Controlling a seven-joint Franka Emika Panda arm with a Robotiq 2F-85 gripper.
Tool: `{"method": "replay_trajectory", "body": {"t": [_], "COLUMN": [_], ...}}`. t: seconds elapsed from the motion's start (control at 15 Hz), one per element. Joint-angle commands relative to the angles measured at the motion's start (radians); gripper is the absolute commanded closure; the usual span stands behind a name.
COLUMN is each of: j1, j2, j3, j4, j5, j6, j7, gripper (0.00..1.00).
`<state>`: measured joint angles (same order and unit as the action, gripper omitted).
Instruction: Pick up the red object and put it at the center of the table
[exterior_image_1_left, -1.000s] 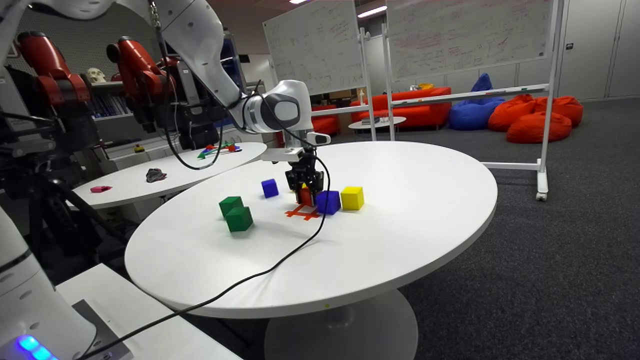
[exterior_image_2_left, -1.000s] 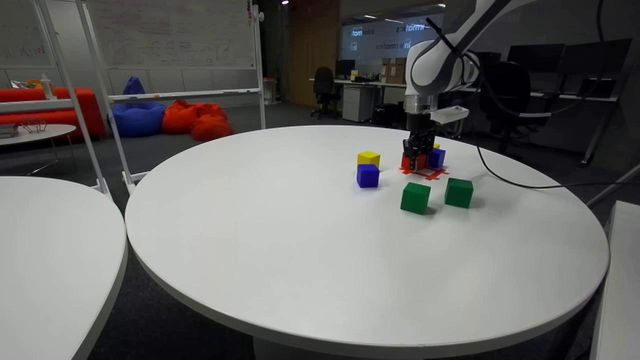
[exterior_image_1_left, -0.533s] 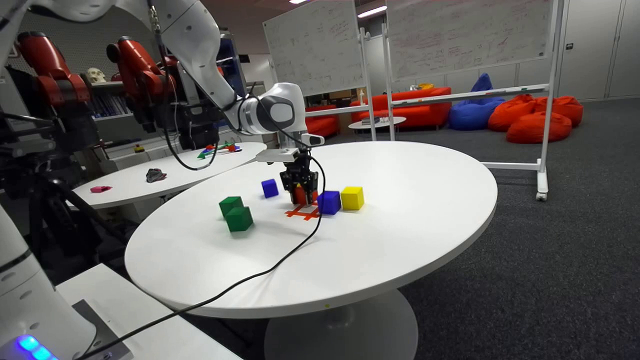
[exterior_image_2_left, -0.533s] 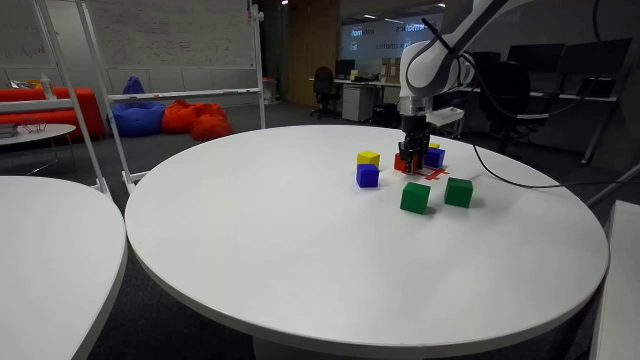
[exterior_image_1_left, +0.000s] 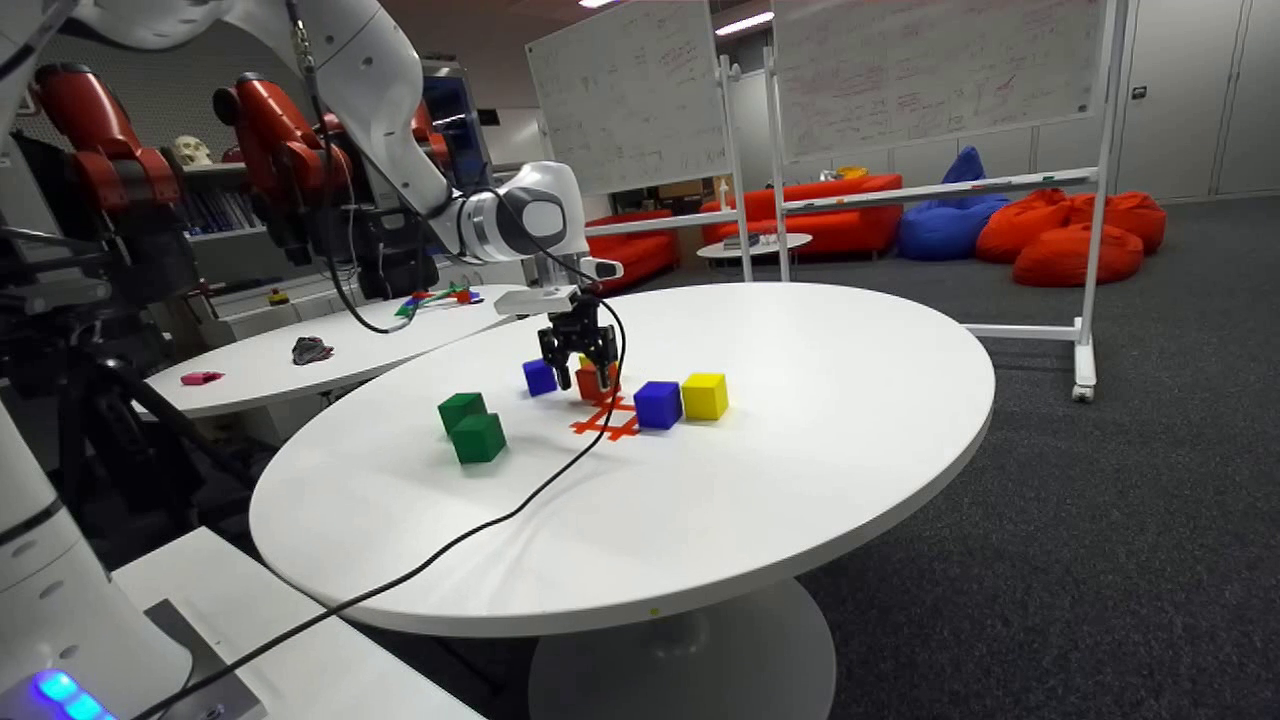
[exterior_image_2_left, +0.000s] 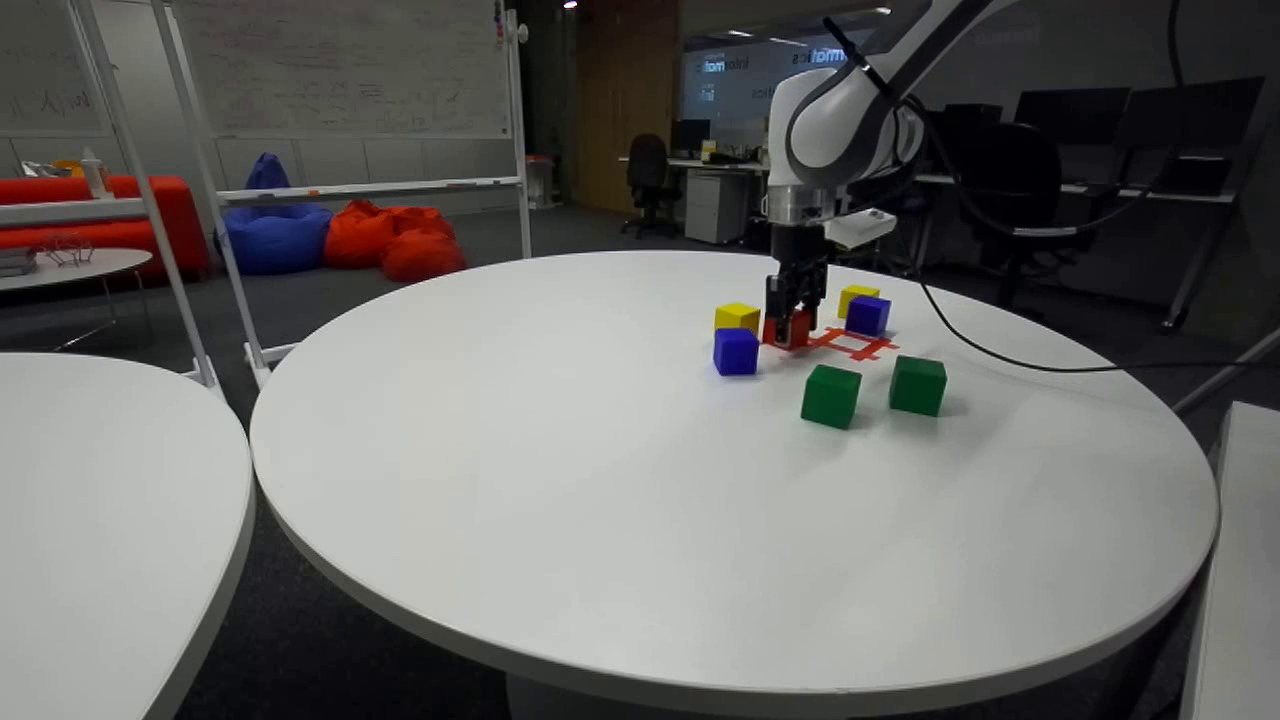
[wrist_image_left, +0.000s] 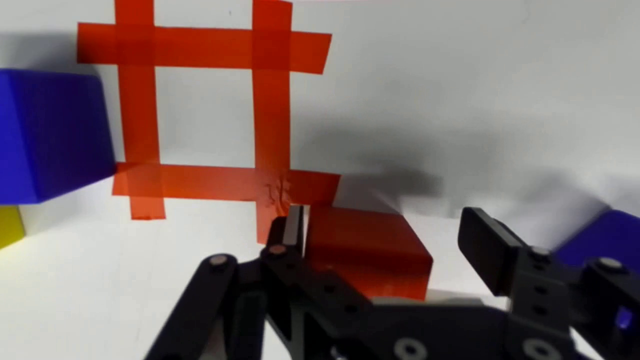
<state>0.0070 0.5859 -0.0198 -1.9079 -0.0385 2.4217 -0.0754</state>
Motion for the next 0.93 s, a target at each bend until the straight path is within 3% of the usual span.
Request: {"method": "replay_trajectory", "body": {"t": [0.0, 0.87], "j1": [0.019, 0.015], "j2": [-0.011, 0.005], "j3": [-0.005, 0.008], "j4": [0.005, 0.018], "j5": [-0.034, -0.034], "j6": [0.000, -0.002], "j7": [0.020, 0.005], "gripper": [0.00, 0.00]}}
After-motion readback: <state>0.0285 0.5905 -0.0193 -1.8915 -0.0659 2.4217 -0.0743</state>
